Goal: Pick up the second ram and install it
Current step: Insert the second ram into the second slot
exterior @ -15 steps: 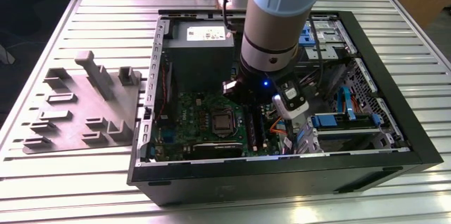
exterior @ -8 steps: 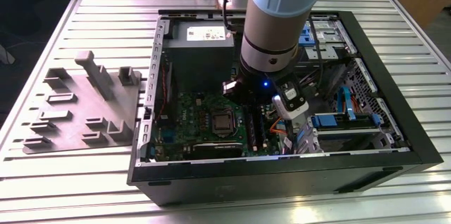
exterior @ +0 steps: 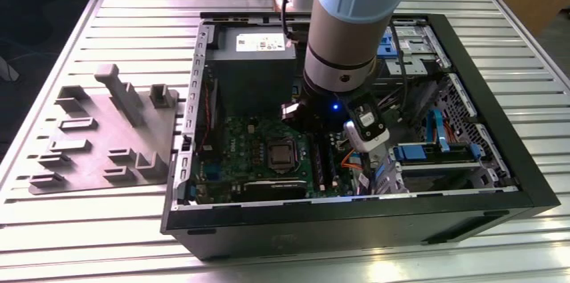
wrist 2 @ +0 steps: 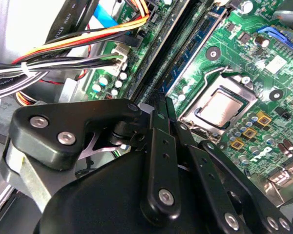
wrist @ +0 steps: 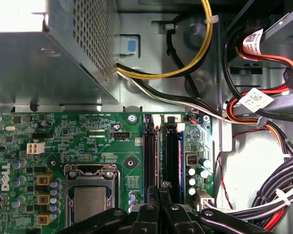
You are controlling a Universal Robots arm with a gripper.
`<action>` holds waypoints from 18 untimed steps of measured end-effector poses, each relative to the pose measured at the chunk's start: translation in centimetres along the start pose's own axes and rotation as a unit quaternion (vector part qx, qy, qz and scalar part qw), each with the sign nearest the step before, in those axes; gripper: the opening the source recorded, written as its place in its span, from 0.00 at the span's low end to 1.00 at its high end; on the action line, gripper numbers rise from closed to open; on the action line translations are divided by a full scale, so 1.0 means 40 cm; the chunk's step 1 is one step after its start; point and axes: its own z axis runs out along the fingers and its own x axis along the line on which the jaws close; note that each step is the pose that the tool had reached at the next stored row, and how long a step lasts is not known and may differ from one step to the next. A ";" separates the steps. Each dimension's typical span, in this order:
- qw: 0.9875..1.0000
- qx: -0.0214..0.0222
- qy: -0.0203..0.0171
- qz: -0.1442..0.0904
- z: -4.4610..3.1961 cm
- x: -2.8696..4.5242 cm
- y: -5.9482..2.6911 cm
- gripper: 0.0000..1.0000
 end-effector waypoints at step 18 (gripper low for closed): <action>1.000 0.000 0.000 0.000 0.005 0.000 0.000 0.12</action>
